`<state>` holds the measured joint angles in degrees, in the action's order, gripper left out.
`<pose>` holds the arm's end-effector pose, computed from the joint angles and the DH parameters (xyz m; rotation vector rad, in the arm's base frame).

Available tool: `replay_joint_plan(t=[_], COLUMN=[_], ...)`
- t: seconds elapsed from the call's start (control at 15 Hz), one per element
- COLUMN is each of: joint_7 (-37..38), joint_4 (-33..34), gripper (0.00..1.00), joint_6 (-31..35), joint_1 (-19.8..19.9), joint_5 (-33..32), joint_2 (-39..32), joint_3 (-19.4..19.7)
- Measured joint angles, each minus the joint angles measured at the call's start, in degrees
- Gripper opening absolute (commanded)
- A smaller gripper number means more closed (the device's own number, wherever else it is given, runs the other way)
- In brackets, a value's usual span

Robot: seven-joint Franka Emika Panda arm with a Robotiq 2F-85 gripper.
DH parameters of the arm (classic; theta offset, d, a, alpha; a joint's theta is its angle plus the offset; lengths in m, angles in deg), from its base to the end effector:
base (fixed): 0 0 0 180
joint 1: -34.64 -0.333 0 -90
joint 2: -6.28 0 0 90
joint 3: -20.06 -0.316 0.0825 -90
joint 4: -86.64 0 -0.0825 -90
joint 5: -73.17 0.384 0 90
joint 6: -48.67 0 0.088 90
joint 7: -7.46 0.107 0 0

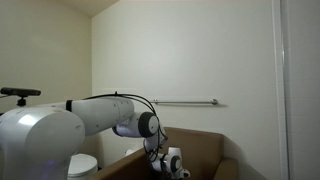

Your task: Use the towel to wipe the seat of the sofa.

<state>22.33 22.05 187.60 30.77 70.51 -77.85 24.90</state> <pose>0.6625 0.0006 -0.1206 2.9851 -0.2546 -0.2287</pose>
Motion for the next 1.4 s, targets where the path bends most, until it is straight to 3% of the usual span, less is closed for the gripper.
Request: replay_joint_plan(t=[0.6, 0.87, 1.07, 1.4], joint_7=[2.77, 4.73, 4.86, 4.93], joint_4=[-20.50, -30.42, -34.98, -31.60], gripper=[0.07, 0.07, 0.07, 0.07], joint_6=[1.11, 2.05, 2.95, 0.38], joint_1=[-0.12, -1.38, -3.71, -9.00], joint_5=[2.53, 5.95, 5.45, -0.73], joint_2=[10.32, 14.49, 17.84, 23.90], joint_3=[-3.93, -3.51, -0.29, 7.69])
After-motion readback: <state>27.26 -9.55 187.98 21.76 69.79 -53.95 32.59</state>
